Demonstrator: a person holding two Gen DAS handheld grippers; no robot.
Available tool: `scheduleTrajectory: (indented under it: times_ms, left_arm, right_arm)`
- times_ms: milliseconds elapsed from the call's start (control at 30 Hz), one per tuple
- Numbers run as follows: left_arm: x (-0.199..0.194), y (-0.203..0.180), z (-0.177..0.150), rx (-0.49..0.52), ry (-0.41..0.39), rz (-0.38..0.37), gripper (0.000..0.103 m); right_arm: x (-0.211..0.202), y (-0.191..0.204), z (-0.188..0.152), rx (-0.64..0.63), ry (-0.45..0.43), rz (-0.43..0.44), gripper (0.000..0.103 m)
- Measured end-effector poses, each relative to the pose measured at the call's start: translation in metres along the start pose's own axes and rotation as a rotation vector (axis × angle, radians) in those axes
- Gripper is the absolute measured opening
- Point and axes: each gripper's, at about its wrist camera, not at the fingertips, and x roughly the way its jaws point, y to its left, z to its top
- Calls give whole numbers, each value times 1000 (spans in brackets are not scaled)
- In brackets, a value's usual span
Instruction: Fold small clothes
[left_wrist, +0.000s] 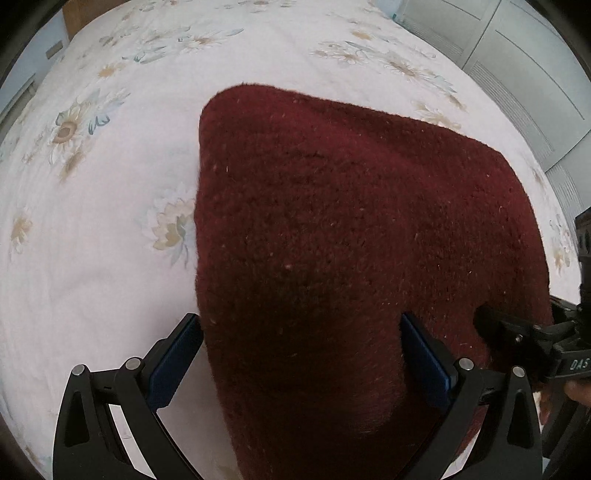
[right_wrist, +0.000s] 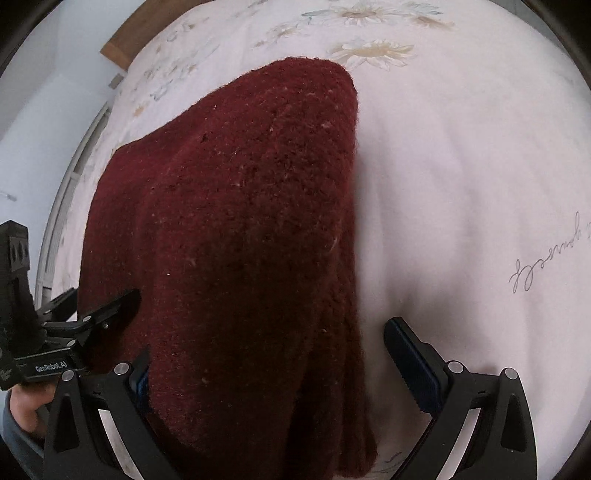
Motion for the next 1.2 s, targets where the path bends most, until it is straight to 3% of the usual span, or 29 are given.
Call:
scheduleTrajectory:
  times_ms: [67, 133, 167, 233, 367, 400, 433, 567, 733, 767, 1000, 1200]
  left_arm:
    - [3, 5, -2, -18, 7, -24, 103]
    - [4, 9, -4, -30, 14, -46, 100]
    - [4, 10, -5, -33, 14, -74, 91]
    - [2, 11, -6, -29, 10, -76, 86]
    - [-5, 7, -10, 0, -11, -80, 66]
    - [-7, 2, -9, 25, 40, -13, 60]
    - [-11, 3, -9, 29, 36, -12, 58]
    - [-38, 10, -10, 21, 6, -61, 50]
    - [-82, 28, -9, 31, -63, -85, 50]
    - [-90, 36, -10, -2, -194, -219, 50]
    - [-123, 85, -36, -46, -266, -190, 50]
    - [-92, 112, -69, -95, -208, -179, 50]
  right_arm:
    - [-1, 4, 0, -7, 0, 10, 85]
    - [-4, 8, 0, -12, -9, 37, 76]
    - [-5, 12, 0, -17, -8, 25, 70]
    - [-7, 16, -1, -11, -5, 29, 61]
    - [-16, 30, -3, -8, -41, -6, 49]
    - [-21, 36, -4, -21, -53, -23, 48]
    - [-27, 44, -5, -41, -66, -42, 46]
    - [-49, 70, -3, -98, -98, -56, 43]
    - [-69, 114, -1, -158, -131, -15, 43]
    - [-71, 124, 0, -172, -138, -7, 43]
    - [-50, 173, -7, -235, -103, 5, 43]
    - [5, 179, -18, -226, -17, -65, 43]
